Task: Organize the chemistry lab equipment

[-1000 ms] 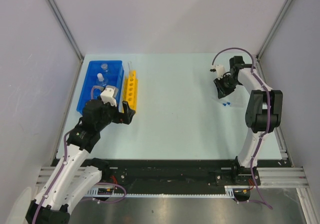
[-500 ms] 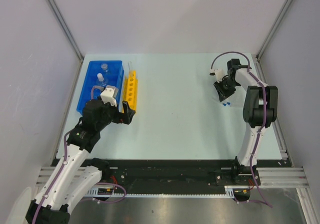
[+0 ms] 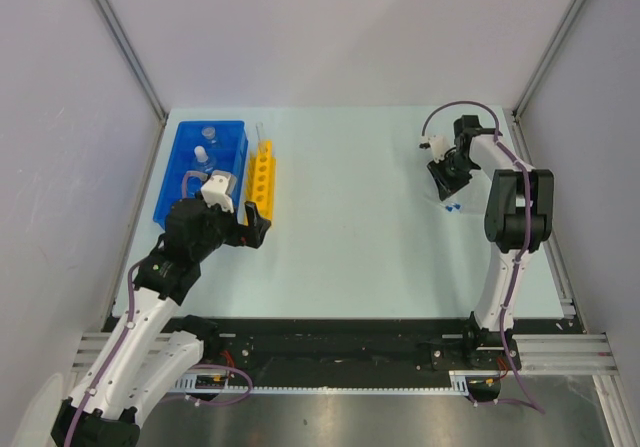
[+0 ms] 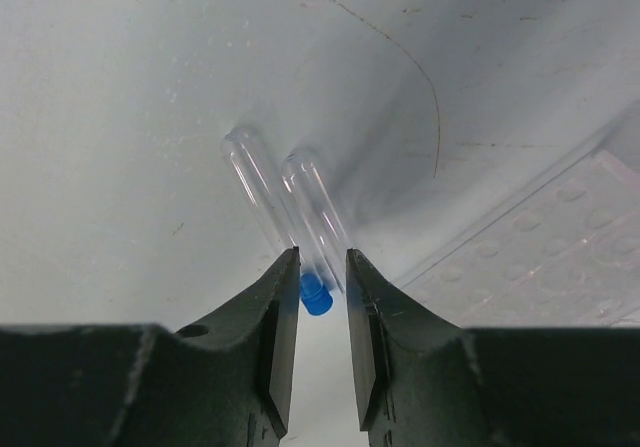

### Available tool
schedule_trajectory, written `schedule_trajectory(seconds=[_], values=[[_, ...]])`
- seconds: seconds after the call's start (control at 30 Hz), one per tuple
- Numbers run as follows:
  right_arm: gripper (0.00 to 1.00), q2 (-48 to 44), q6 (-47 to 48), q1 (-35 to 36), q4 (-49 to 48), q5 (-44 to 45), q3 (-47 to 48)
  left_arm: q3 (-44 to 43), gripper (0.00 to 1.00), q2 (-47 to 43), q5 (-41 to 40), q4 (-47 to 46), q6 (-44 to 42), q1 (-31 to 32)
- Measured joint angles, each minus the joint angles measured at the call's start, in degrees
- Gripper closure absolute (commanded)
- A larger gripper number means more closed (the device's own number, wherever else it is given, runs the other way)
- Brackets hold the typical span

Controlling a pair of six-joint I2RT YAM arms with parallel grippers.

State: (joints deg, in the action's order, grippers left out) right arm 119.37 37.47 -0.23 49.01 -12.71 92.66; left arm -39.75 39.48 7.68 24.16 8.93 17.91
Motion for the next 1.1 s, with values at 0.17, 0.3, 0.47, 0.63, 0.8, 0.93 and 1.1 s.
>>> schedule_trajectory(seconds=[0.17, 0.3, 0.47, 0.63, 0.8, 0.93, 1.1], values=[[0.69, 1.2, -0.4, -0.3, 0.0, 0.1, 1.0, 0.0, 0.00, 0.0, 0.0, 0.0, 0.0, 0.0], [0.69, 1.9, -0.4, -0.5, 0.0, 0.3, 1.1, 0.0, 0.00, 0.0, 0.0, 0.0, 0.0, 0.0], [0.69, 2.3, -0.4, -0.6, 0.2, 0.3, 1.1, 0.0, 0.00, 0.1, 0.0, 0.0, 0.0, 0.0], [0.69, 2.5, -0.3, -0.6, 0.2, 0.2, 1.1, 0.0, 0.00, 0.2, 0.0, 0.0, 0.0, 0.0], [0.70, 3.1, -0.3, -0.6, 0.3, 0.3, 1.1, 0.0, 0.00, 0.2, 0.0, 0.0, 0.0, 0.0], [0.74, 3.1, -0.3, -0.5, 0.2, 0.3, 1.1, 0.0, 0.00, 0.3, 0.0, 0.0, 0.0, 0.0], [0.86, 3.1, -0.1, -0.3, 0.1, 0.3, 1.1, 0.0, 0.00, 0.3, 0.4, 0.0, 0.0, 0.0]])
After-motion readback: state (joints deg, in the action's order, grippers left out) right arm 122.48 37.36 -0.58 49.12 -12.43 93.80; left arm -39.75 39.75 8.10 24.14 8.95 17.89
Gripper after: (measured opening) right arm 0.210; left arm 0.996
